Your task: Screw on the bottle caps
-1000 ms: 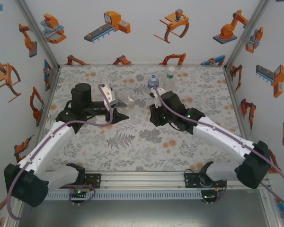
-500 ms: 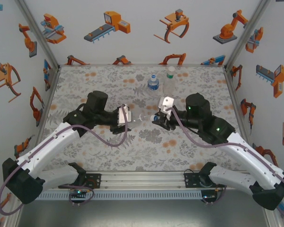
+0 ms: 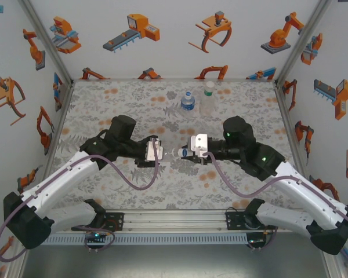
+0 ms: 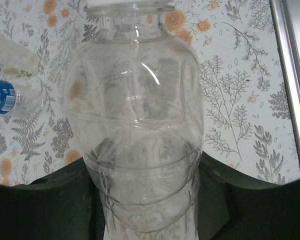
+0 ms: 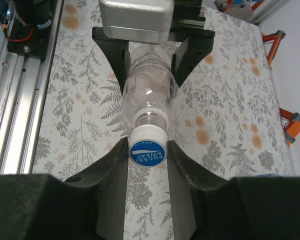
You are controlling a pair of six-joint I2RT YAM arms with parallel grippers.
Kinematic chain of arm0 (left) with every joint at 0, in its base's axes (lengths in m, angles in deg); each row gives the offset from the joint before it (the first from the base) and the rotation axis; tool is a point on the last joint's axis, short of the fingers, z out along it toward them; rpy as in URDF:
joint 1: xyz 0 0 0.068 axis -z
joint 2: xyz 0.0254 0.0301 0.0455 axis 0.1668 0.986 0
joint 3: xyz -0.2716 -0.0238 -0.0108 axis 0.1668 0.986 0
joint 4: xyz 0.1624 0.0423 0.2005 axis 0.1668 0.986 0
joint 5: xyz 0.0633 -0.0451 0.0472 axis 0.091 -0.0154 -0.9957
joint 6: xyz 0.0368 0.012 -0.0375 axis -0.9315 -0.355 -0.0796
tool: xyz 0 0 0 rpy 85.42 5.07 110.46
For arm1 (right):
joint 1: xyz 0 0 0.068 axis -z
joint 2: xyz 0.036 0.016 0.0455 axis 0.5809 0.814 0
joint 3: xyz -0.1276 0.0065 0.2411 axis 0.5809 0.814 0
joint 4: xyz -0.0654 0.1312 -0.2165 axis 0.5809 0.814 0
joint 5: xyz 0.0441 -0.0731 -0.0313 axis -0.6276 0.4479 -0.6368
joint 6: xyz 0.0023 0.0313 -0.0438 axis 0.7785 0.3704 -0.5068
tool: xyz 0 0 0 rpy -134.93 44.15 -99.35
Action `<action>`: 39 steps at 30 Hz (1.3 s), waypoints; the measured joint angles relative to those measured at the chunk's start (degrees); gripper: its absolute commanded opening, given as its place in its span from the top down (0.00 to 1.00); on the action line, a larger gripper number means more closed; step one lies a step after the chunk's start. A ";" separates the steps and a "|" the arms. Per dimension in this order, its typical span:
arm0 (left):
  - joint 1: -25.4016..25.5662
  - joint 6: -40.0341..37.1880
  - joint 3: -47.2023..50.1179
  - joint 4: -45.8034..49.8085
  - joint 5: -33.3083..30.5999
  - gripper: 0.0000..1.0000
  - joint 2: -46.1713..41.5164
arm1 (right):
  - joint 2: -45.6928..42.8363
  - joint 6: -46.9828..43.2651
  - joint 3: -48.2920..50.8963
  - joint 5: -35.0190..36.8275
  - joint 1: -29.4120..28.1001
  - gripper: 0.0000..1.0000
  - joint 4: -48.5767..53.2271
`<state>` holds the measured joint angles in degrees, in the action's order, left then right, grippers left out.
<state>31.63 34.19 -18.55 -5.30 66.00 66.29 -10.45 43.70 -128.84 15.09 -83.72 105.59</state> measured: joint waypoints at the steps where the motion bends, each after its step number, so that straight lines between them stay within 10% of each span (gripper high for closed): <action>1: 0.00 0.00 0.00 0.00 0.13 1.00 0.00 | 0.22 -0.04 0.22 0.00 -0.26 0.94 -0.31; 39: -0.44 -1.20 0.31 3.50 2.49 1.00 -0.98 | 1.51 -4.70 2.58 -0.37 -2.89 1.00 -4.26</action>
<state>31.20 32.98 -18.25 -1.80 68.49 65.31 -8.94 39.00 -126.26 14.71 -86.60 101.33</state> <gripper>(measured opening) 0.541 0.340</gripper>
